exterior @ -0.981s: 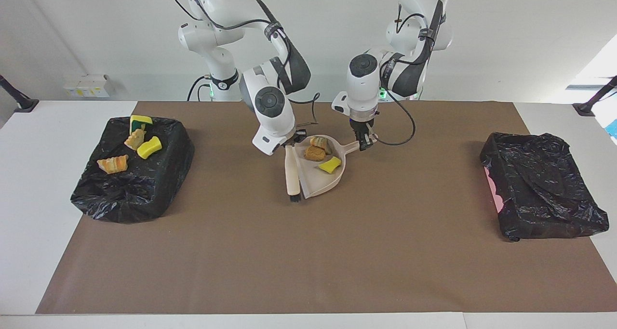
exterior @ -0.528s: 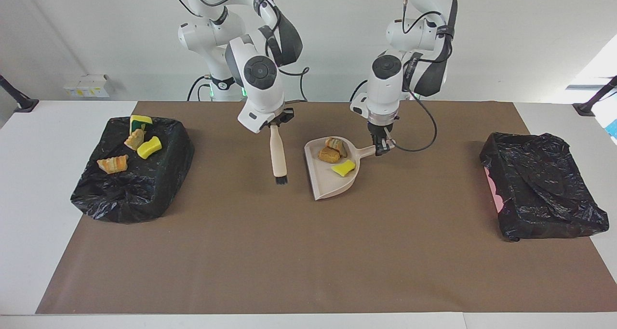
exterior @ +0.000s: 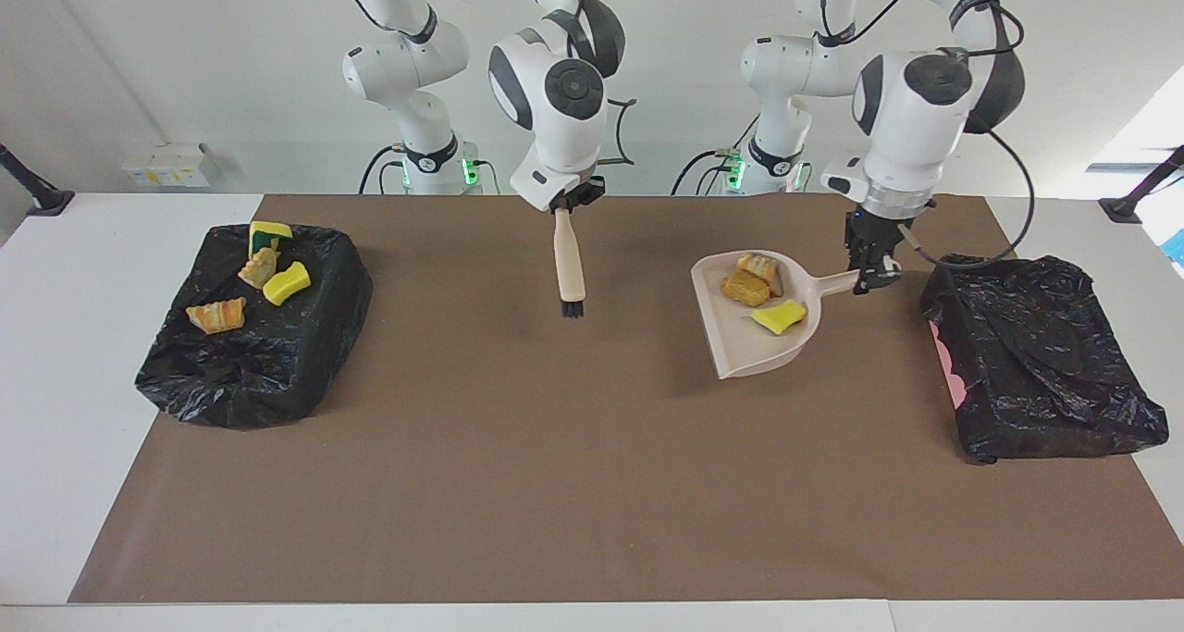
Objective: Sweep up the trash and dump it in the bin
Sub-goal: 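Carry the dustpan with the left gripper and tip it into the other bin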
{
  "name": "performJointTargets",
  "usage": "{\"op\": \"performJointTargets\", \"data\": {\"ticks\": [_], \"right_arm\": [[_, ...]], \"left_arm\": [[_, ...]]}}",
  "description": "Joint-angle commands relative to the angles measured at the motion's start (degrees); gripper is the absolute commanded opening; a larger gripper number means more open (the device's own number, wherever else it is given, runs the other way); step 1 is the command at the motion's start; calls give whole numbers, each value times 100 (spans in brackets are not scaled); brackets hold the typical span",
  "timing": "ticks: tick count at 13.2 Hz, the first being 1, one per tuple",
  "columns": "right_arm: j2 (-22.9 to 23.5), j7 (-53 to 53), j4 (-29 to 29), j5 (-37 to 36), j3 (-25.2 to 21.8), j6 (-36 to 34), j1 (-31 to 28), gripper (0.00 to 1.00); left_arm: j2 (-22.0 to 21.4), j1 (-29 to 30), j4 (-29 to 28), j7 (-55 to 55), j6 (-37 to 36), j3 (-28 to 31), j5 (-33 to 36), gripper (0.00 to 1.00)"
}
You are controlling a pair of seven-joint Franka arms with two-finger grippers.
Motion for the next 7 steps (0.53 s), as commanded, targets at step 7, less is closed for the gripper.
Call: {"op": "performJointTargets", "data": {"ticks": [7], "right_arm": [[873, 1006, -219, 656, 15, 1337, 1072, 0]], "left_arm": [[759, 348, 1761, 2540, -586, 2571, -471, 0]]}}
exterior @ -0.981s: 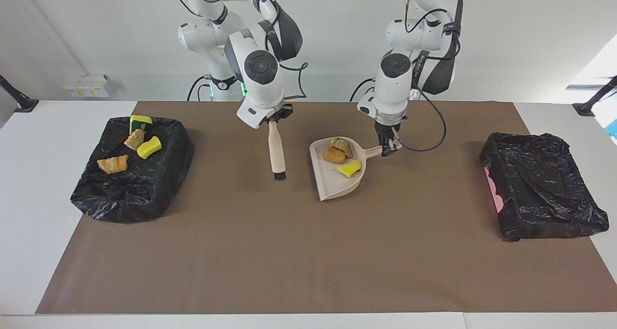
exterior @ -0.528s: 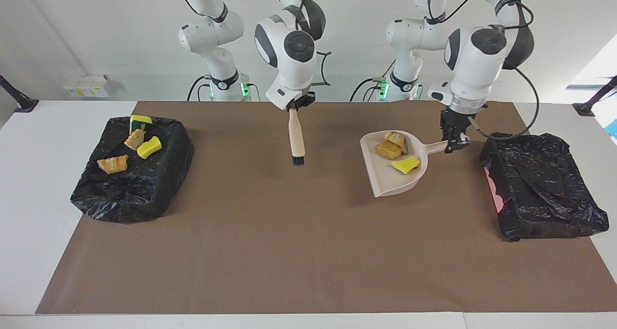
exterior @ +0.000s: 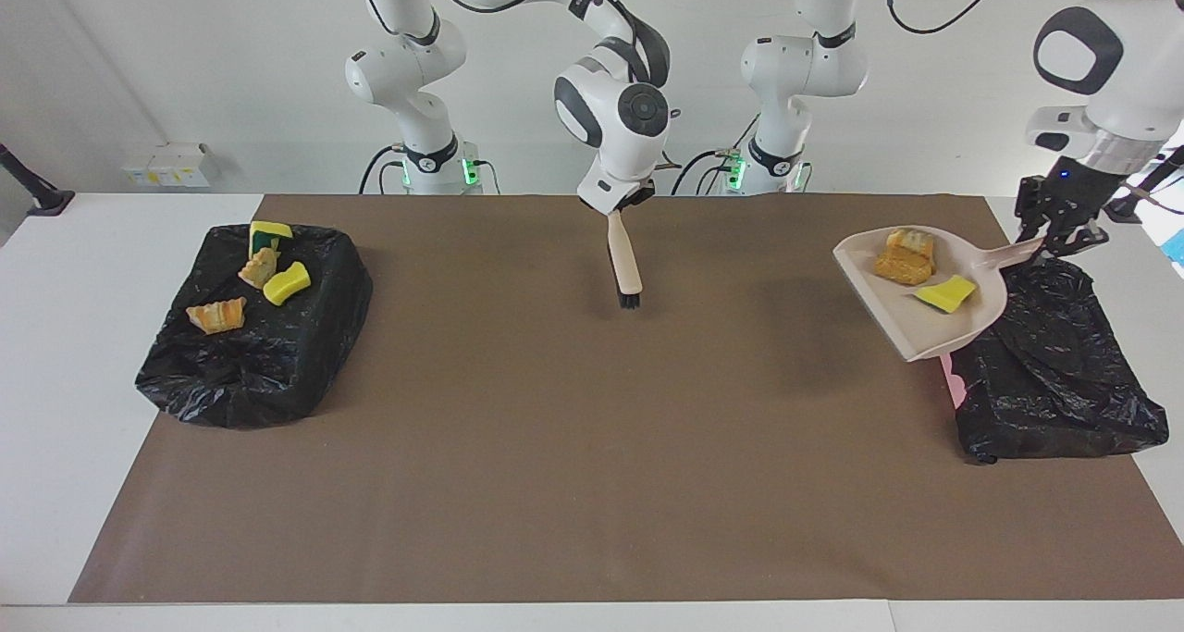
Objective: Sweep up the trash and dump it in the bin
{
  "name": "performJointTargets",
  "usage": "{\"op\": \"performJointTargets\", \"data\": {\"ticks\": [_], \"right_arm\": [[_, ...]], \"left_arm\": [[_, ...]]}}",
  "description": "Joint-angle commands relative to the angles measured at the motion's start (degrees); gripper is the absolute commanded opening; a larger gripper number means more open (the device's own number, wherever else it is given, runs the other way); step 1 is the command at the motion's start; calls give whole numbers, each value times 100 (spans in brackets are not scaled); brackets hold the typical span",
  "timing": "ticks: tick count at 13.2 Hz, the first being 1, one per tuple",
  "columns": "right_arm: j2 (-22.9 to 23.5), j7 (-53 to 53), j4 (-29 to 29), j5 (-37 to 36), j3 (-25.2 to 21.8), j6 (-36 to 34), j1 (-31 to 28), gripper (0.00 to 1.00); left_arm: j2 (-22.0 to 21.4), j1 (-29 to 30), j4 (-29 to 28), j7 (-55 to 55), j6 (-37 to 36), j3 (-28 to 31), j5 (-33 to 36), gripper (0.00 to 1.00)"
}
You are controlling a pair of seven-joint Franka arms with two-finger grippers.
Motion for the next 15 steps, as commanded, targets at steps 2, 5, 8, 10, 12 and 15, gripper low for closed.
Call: {"op": "performJointTargets", "data": {"ticks": [2, 5, 8, 10, 12, 15], "right_arm": [[266, 698, -43, 199, 6, 642, 385, 0], [275, 760, -51, 199, 6, 678, 377, 8], [258, 751, -17, 181, 6, 574, 385, 100], [162, 699, 158, 155, -2, 224, 298, 100], [135, 690, 448, 111, -38, -59, 202, 100], [-101, 655, 696, 23, -55, -358, 0, 100]], "left_arm": [[1010, 776, 1411, 962, -66, 221, -54, 0], [1355, 1156, 1863, 1437, 511, 239, 472, 0], [1530, 1139, 1854, 1404, 1197, 239, 1296, 0], [1592, 1156, 1715, 1220, 1577, 239, 1650, 0], [1540, 1095, 1443, 879, 1647, 239, 2087, 0], [1242, 902, 925, -316, 1648, 230, 3238, 0]]}}
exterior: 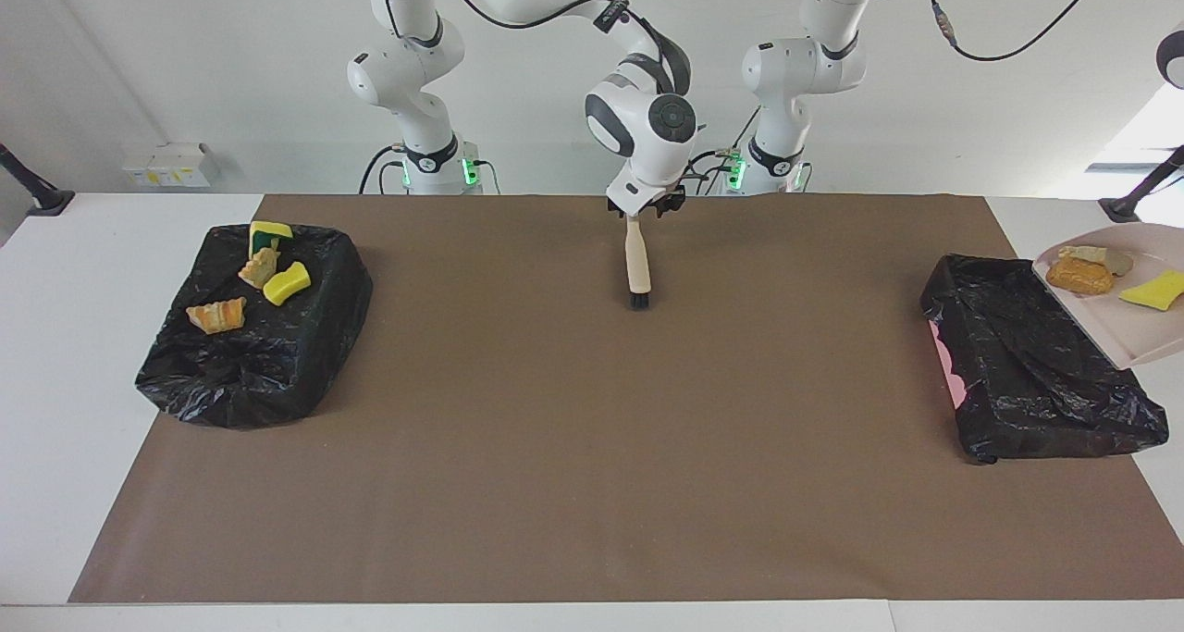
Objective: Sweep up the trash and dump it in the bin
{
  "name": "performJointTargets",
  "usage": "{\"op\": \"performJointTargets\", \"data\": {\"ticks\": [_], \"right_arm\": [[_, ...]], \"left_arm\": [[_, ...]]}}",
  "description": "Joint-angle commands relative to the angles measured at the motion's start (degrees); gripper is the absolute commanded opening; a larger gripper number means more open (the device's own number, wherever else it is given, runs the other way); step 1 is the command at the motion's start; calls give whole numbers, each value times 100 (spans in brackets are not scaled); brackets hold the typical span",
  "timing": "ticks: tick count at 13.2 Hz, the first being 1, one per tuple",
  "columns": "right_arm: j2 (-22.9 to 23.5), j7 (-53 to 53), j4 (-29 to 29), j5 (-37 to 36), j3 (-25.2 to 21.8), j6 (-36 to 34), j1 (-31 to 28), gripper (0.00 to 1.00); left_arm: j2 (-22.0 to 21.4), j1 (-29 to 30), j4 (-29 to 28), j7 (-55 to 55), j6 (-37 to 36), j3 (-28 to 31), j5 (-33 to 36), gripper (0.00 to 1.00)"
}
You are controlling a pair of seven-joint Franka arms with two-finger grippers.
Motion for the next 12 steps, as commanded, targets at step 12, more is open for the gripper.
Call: {"op": "performJointTargets", "data": {"ticks": [12], "right_arm": [[-1245, -3196, 866, -666, -34, -946, -2404, 100]], "left_arm": [[-1084, -305, -620, -1366, -1098, -866, 2280, 0]]}}
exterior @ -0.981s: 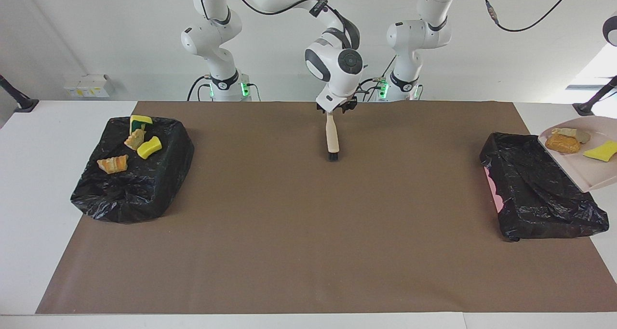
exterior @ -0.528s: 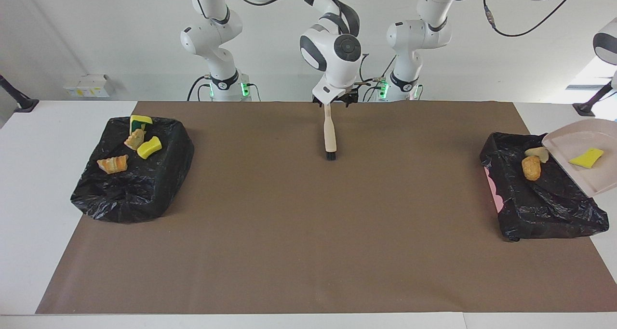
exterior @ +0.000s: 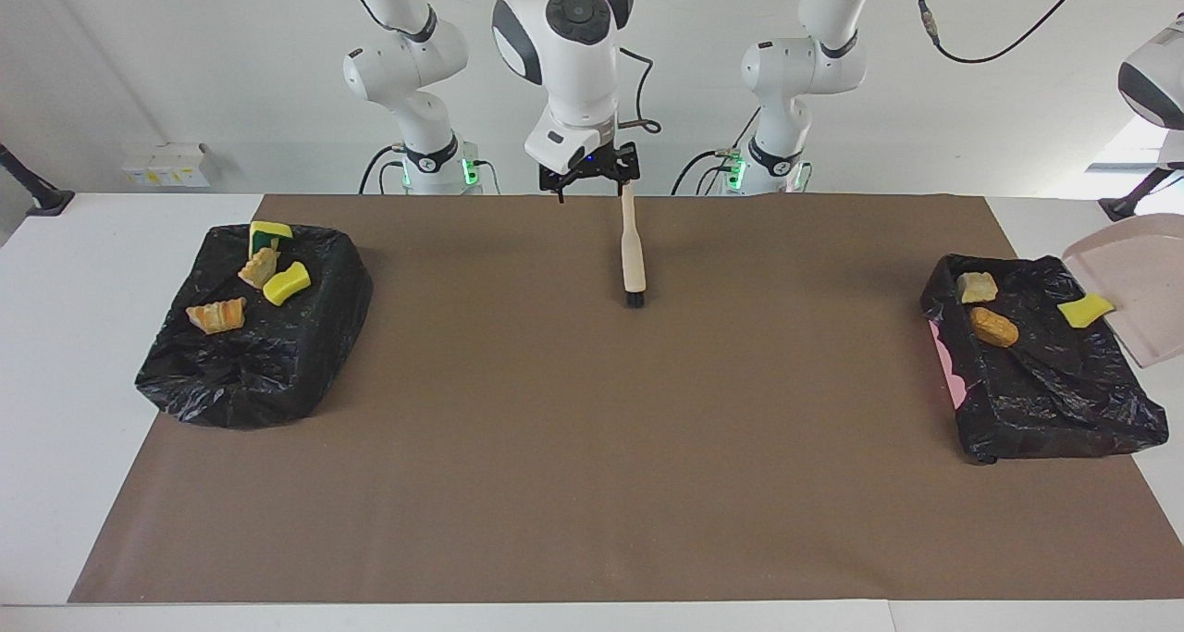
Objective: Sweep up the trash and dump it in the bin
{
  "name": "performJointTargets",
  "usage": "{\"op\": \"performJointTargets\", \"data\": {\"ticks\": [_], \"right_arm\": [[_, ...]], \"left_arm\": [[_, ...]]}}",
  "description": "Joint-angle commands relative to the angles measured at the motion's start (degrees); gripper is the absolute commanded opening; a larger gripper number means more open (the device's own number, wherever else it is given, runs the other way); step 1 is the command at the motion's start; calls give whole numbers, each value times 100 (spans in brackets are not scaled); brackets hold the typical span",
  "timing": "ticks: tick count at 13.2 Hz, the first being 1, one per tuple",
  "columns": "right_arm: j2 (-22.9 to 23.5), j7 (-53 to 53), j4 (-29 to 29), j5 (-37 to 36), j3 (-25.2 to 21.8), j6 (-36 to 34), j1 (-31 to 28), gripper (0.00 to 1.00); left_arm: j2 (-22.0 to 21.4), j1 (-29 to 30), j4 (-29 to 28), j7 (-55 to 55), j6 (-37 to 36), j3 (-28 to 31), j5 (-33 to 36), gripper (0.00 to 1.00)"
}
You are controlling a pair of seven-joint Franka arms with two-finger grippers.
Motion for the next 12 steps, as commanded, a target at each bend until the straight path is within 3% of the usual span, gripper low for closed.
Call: {"op": "performJointTargets", "data": {"ticks": [1, 3, 8, 12], "right_arm": [[-182, -843, 39, -56, 26, -72, -503, 100], [-270, -1503, 39, -117, 34, -28, -1004, 100], [-174, -1911, 249, -847, 26, 340, -1884, 100], [-130, -1885, 267, -997, 26, 447, -2534, 100]], "left_arm": [[-532, -76, -235, -501, -781, -406, 141, 0], [-656, -76, -279, -826, -1467, -767, 19, 0], [-955, -85, -700, -2222, -2146, -1233, -2228, 0], [-894, -85, -955, -4636, -2323, -2164, -3284, 0]]}}
